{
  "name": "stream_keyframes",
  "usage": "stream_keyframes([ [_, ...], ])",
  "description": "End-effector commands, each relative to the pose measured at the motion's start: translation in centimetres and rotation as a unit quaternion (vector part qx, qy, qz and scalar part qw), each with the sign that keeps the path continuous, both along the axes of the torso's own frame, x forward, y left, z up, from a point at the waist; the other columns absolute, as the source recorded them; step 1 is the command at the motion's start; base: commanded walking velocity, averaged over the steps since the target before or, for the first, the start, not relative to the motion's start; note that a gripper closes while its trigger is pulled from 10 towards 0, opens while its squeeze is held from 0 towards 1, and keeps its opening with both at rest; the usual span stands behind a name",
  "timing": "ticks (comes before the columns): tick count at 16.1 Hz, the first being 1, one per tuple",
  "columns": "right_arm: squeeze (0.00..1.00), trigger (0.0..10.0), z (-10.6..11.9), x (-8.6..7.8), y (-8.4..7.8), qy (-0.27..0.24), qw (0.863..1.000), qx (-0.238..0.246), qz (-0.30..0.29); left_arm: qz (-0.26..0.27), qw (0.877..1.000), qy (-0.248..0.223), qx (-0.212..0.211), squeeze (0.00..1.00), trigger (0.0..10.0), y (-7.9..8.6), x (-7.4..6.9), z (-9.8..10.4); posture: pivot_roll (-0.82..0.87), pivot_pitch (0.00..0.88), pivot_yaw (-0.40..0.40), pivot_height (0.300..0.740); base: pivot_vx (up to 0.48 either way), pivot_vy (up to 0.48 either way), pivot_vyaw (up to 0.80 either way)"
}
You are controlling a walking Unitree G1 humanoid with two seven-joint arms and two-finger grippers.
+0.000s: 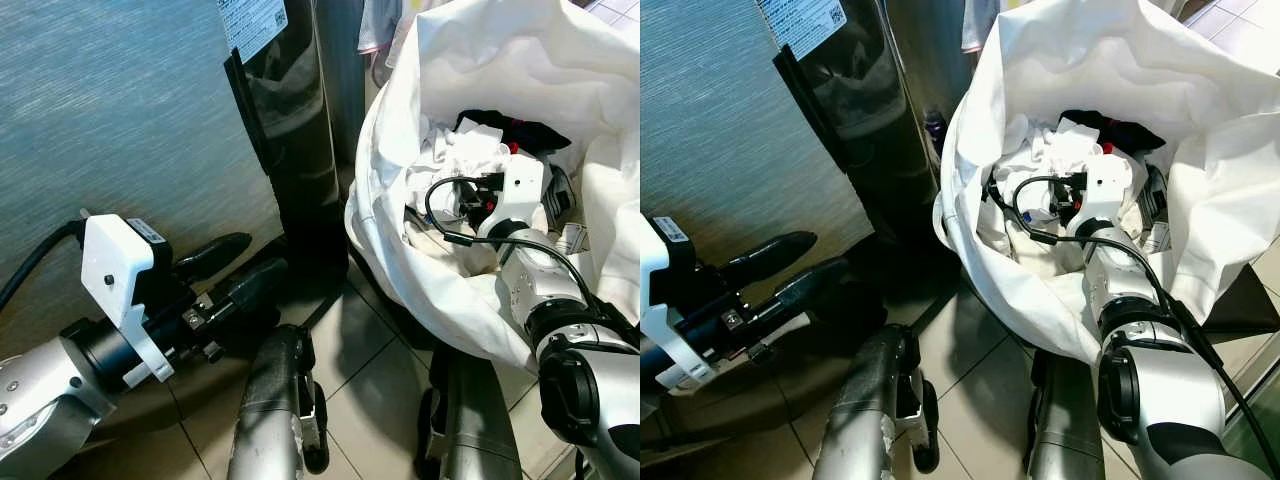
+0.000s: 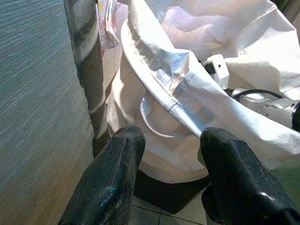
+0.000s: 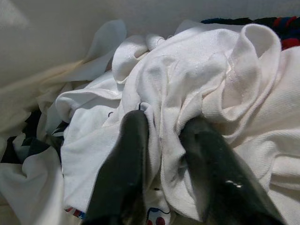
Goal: Clothes washing
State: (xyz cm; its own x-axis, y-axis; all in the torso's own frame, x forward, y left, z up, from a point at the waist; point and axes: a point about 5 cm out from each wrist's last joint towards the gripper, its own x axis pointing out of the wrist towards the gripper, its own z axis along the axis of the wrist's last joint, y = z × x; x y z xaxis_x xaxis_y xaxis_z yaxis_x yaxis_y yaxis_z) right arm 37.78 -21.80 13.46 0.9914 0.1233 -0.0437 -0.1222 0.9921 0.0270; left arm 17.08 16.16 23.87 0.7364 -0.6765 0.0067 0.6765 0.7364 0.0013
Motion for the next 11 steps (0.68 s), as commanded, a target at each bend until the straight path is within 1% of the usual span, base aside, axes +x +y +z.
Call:
stream_keyframes([
  [1,0.00,0.0,-1.2,-0.5,-0.3,0.020,1.000,0.006,-0.006,-0.008,1.000,-0.001,0.007,0.00,10.0,-0.2,-0.5,0.3,0.30,0.320,0.168,0.595,0.000,0.000,0.00],
  [6,0.00,0.0,-1.0,-0.6,-0.8,0.016,1.000,0.010,-0.014,-0.005,1.000,0.004,0.005,0.00,10.0,-0.3,-0.4,0.2,0.29,0.320,0.166,0.595,0.000,0.000,0.00],
  [11,0.00,0.0,-0.7,-0.6,-1.4,0.009,1.000,0.017,-0.023,-0.003,1.000,0.008,0.001,0.00,10.0,-0.5,0.0,0.0,0.28,0.304,0.160,0.595,0.000,0.000,0.00],
])
